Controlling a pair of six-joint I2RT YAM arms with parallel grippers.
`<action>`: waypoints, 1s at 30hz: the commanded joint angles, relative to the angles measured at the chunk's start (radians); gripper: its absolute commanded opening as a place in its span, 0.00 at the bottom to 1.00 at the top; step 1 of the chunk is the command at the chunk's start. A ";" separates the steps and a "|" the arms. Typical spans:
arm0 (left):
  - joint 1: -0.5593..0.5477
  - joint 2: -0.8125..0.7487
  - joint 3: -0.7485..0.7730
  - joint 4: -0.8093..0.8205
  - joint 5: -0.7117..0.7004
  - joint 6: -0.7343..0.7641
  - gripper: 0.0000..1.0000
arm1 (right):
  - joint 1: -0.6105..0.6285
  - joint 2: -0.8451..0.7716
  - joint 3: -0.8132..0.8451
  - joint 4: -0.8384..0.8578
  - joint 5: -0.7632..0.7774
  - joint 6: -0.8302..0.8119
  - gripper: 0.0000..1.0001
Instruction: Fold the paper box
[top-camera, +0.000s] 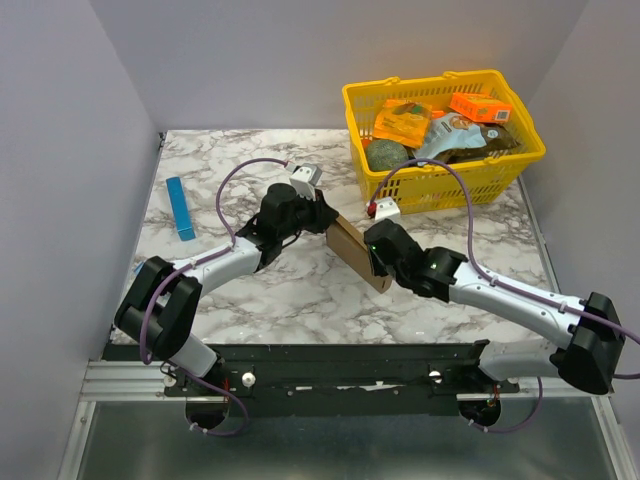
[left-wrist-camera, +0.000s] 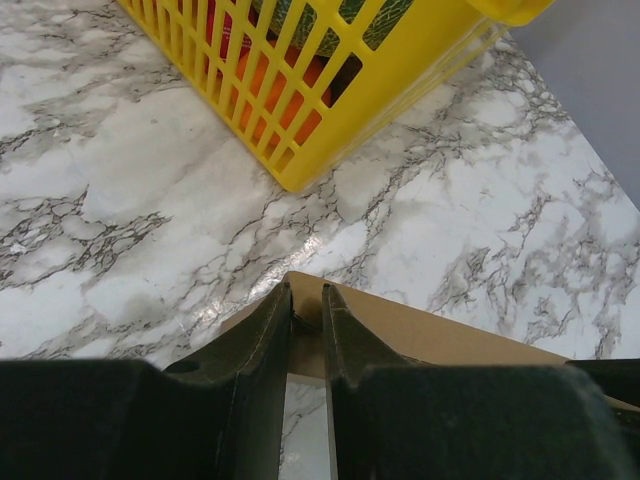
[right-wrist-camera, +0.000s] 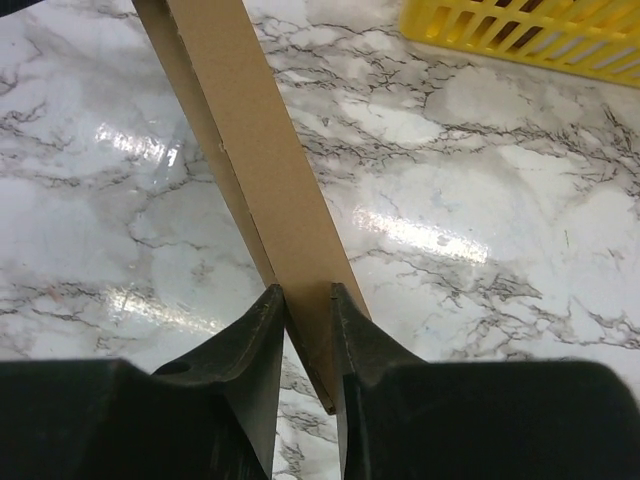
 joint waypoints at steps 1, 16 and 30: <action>-0.006 0.050 -0.037 -0.180 -0.048 0.012 0.25 | 0.022 0.035 -0.069 -0.103 -0.089 0.166 0.38; -0.006 0.053 -0.078 -0.143 -0.053 0.015 0.25 | 0.068 0.018 -0.210 -0.132 -0.023 0.374 0.49; -0.026 0.067 -0.103 -0.143 -0.053 0.077 0.20 | 0.068 -0.176 -0.028 -0.270 -0.052 0.337 0.41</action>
